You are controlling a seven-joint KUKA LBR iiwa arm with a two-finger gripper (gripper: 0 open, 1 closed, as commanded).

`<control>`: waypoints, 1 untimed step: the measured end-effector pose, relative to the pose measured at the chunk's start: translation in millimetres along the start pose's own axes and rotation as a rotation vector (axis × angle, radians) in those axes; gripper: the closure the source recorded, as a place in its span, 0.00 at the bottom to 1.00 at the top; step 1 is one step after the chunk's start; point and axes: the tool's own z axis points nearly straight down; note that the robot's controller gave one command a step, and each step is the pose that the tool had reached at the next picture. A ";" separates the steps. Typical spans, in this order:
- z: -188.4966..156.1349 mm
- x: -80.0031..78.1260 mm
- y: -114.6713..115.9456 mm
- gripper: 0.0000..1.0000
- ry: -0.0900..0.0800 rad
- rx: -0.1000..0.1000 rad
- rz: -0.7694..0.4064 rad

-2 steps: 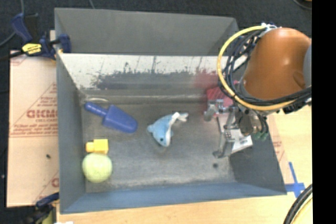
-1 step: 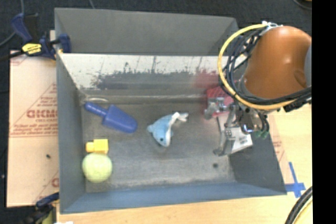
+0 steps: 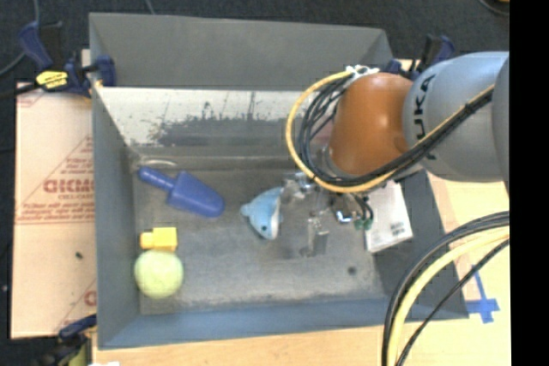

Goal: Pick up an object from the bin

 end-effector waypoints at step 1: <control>-53.5 -31.4 24.1 0.00 -0.011 0.003 -0.056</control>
Offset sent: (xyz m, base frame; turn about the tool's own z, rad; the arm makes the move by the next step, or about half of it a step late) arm 0.0377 0.0287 -0.0064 -0.3852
